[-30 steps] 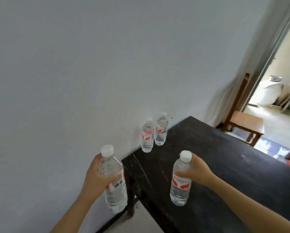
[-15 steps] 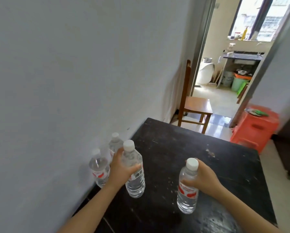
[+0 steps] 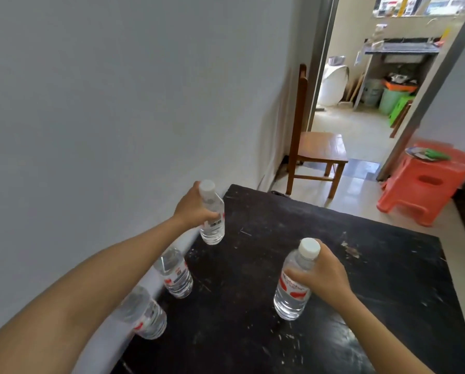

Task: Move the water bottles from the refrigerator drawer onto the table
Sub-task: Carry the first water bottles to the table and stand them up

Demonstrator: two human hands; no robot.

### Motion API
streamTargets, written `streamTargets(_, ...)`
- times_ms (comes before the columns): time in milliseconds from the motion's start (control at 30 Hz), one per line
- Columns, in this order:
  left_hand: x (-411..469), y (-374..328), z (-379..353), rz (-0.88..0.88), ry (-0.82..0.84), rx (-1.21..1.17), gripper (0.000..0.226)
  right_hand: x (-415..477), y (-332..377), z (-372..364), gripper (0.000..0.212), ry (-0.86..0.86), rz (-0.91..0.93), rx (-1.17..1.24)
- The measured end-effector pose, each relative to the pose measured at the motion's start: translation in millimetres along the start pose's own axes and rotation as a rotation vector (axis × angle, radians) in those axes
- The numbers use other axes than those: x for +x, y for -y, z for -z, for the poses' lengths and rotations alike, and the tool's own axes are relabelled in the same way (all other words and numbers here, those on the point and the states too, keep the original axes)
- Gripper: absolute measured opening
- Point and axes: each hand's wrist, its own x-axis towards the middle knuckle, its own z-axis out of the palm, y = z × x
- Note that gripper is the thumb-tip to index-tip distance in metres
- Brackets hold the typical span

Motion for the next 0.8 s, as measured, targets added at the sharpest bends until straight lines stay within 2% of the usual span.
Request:
streamTargets(167,25.1,30.4,21.6,0.003,0.23,0.042,0.074,6.3,3.9,-0.4,0.055,-0.036,0.0,-0.058)
streamTargets(367,29.7,49.2,11.4,0.009,0.337,0.133,0.071,18.2,2.6,-6.3,0.059,-0.044,-0.064,-0.074)
streamTargets(500,30.7,59.7,10.0,0.005,0.324,0.127,0.068,22.3,2.3,-18.8,0.061,-0.029,-0.09,-0.111)
streamTargets(667,31.3,69.0,13.8,-0.05,0.282,0.122,0.077,28.6,4.2,-36.7,0.058,-0.004,-0.115,-0.08)
streamTargets(800,28.2,75.6,16.6,-0.009,0.226,0.098,0.067,33.0,14.8,-53.0,0.057,-0.004,-0.082,-0.06)
